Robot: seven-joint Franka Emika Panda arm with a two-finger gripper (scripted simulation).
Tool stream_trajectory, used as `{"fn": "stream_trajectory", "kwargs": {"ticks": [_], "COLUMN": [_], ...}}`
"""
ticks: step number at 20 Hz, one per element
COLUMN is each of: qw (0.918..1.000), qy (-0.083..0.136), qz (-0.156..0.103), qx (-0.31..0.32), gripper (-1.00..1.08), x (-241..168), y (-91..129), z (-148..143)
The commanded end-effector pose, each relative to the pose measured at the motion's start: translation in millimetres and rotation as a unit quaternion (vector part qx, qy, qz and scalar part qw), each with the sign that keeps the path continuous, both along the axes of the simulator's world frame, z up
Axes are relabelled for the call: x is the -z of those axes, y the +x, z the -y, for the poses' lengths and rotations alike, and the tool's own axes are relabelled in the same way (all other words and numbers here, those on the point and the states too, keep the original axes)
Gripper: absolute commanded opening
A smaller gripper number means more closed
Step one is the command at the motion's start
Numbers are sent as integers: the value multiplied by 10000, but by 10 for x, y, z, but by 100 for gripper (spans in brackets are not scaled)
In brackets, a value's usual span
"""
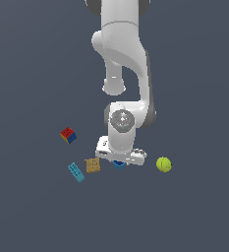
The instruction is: Pick up a designated object from a clutter of objects.
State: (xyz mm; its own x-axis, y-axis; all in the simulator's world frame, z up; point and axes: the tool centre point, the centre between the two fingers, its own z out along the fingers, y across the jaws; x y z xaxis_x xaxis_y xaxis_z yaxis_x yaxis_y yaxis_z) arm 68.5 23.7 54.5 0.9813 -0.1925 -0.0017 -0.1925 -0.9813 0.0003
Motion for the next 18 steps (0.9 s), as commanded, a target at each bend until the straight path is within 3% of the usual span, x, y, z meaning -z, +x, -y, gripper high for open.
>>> {"fn": "stream_trajectory", "kwargs": {"ticks": [1, 18], "qw": [10000, 10000], "qy": [0, 4], "qz": [10, 10], "qx": [0, 2], "gripper": [-100, -100], "x": [-100, -1299], "y": [-42, -668], "z": [9, 123]}}
